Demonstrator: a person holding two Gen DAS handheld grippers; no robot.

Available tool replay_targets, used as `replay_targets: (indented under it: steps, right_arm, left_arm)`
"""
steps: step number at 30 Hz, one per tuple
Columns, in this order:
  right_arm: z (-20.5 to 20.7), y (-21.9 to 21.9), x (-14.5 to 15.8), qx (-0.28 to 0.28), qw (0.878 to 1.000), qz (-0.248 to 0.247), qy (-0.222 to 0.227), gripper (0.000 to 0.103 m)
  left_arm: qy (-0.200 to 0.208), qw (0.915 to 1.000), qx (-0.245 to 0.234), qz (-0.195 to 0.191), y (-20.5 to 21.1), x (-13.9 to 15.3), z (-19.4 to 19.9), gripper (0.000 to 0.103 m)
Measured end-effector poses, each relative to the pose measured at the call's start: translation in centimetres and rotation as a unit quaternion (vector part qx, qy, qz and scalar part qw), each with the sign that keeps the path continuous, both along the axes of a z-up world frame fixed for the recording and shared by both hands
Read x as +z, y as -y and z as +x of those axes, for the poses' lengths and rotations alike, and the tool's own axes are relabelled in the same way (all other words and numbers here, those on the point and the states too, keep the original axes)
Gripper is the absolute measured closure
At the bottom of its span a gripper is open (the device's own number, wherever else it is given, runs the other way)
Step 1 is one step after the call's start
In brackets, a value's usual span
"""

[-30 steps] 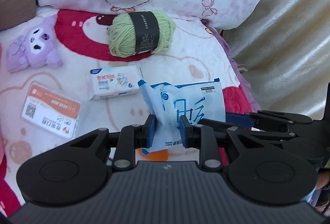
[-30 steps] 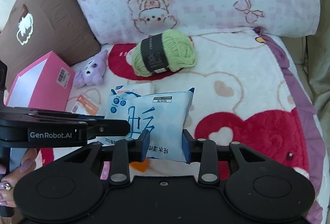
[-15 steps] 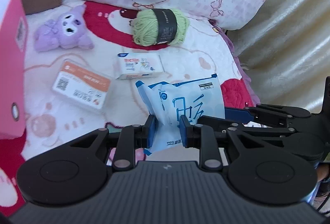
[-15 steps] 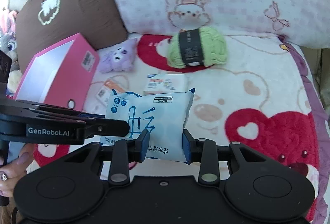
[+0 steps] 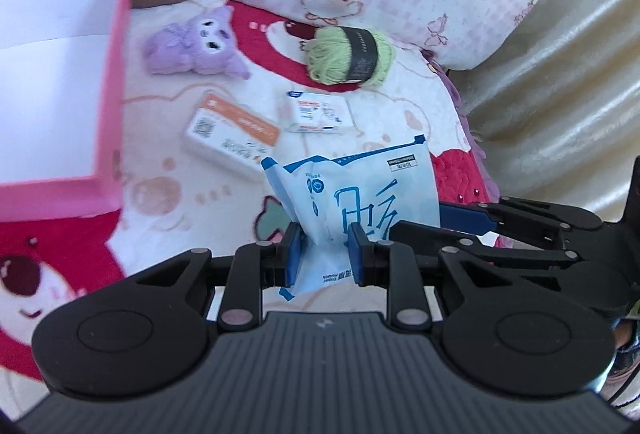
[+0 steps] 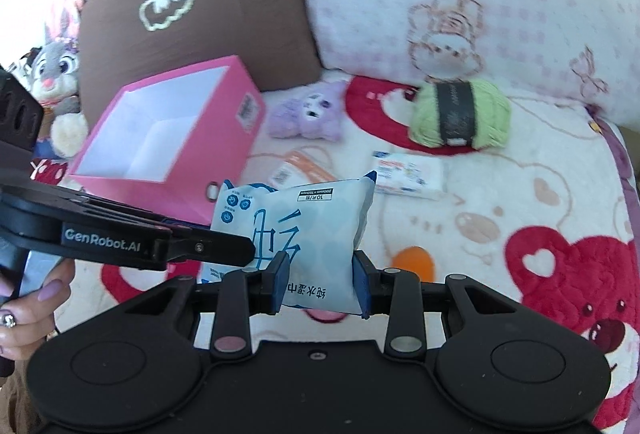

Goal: Organize objects
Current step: 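Lift the wipe pack with the left tool and carry it over the pink box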

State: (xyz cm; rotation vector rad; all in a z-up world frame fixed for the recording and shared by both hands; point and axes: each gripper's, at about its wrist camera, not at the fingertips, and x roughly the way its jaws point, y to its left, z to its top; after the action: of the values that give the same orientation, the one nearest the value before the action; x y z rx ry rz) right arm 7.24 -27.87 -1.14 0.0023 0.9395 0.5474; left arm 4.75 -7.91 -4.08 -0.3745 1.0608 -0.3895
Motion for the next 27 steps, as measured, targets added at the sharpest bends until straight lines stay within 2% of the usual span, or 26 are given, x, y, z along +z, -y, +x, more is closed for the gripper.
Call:
replay_targets:
  steps: [8,12,18,27]
  right_arm:
    - [-1.4,-5.3,3.6,0.063,0.998,-0.014,-0.011,0.066]
    - [-1.5,-8.4,6.4,0.121,0.992,-0.047,-0.013,0.071]
    - [-1.9,-12.0,9.7,0.177,0.983,-0.042,-0.002,0.075]
    - [-1.4,-14.0,13.0,0.161,0.987,0.009,-0.003,0.077]
  left_arm:
    - [-0.001,0.9993,0.037,0.004,-5.4,3.4,-2.7,0.079]
    - [0.004,0.9981,0.062,0.006,-7.6,5.4,-4.2,0.08]
    - [0.013,0.995,0.097,0.02,-11.2,8.7,-5.6,0.08]
    - [0.024,0.993,0.083,0.08,-13.2,14.2,-4.6,0.079]
